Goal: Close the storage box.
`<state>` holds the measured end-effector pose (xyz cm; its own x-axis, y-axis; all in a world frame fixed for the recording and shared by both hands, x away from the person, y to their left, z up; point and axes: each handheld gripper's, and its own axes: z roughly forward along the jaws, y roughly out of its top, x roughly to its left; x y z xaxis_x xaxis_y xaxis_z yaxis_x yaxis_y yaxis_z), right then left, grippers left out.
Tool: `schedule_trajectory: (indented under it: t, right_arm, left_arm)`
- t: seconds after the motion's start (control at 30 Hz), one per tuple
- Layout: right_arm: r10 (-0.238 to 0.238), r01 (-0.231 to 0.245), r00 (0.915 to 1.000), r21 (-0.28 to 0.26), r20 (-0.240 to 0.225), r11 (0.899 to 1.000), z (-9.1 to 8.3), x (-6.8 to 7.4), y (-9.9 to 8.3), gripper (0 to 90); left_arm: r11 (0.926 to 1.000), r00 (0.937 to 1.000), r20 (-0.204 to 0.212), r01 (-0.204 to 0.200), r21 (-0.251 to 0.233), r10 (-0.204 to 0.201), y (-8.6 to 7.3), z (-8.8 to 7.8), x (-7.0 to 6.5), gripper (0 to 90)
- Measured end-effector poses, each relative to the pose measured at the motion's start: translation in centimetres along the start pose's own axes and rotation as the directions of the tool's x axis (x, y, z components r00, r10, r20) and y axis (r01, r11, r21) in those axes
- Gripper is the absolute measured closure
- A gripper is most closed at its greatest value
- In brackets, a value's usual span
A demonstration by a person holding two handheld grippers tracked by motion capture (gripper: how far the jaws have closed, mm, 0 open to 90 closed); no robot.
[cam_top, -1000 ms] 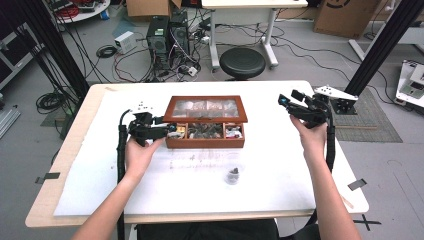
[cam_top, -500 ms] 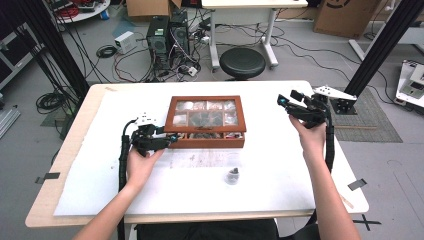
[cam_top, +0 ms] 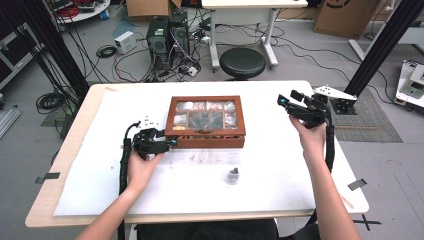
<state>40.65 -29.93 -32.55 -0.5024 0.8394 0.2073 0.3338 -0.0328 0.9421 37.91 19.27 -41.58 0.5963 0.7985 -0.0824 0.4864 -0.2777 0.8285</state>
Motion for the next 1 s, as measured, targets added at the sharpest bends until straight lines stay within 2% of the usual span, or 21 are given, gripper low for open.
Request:
schedule_trajectory:
  t: [0.17,0.23,0.37,0.43,0.6,0.77,0.87,0.93,0.97,1.0]
  right_arm:
    - [-0.001,0.001,1.0,0.004,0.0,1.0,0.0,0.0,0.0,34.3]
    - [0.001,-0.001,1.0,0.002,0.0,1.0,0.0,0.0,0.0,34.3]
    - [0.002,-0.002,1.0,0.004,-0.002,1.0,0.1,0.0,0.0,34.3]
    - [0.002,-0.002,1.0,0.004,-0.001,1.0,0.1,0.0,0.0,34.3]
    - [-0.002,0.002,1.0,0.009,-0.004,1.0,0.2,0.1,-0.1,34.3]
    - [-0.002,0.002,1.0,0.013,-0.005,1.0,0.2,0.0,-0.1,34.3]
    - [-0.002,0.002,1.0,0.011,-0.002,1.0,0.3,-0.1,-0.3,34.4]
    - [0.0,0.0,1.0,0.018,0.0,1.0,0.4,-0.1,-0.4,34.4]
    - [-0.003,0.003,1.0,0.018,0.001,1.0,0.4,-0.2,-0.4,34.4]
    - [0.001,-0.001,1.0,0.017,0.0,1.0,0.4,-0.2,-0.4,34.4]
  left_arm:
    - [0.9999,0.9999,-0.01,-0.007,0.012,0.007,-0.1,0.0,-0.1,42.5]
    - [0.9999,0.9999,-0.011,0.003,0.016,-0.003,-0.4,0.0,-0.1,42.6]
    - [0.9997,0.9998,-0.017,0.013,-0.019,-0.013,-0.4,-0.4,0.0,41.8]
    - [0.9997,0.9998,-0.018,0.011,-0.022,-0.012,-0.4,-0.4,0.0,41.9]
    - [1.0,1.0,-0.005,0.006,0.006,-0.006,-0.7,0.0,-0.1,41.8]
    - [1.0,1.0,-0.003,0.003,0.009,-0.003,-0.8,0.0,0.0,40.8]
    - [1.0,1.0,-0.005,0.003,-0.008,-0.003,-0.8,-0.3,0.1,39.4]
    - [0.9994,1.0,-0.009,-0.004,-0.033,0.004,-0.5,-1.1,0.4,38.1]
    - [0.9981,0.9998,-0.017,-0.008,-0.061,0.007,-0.4,-1.6,0.5,37.7]
    - [0.9981,0.9998,-0.017,-0.008,-0.061,0.007,-0.4,-1.6,0.5,37.7]
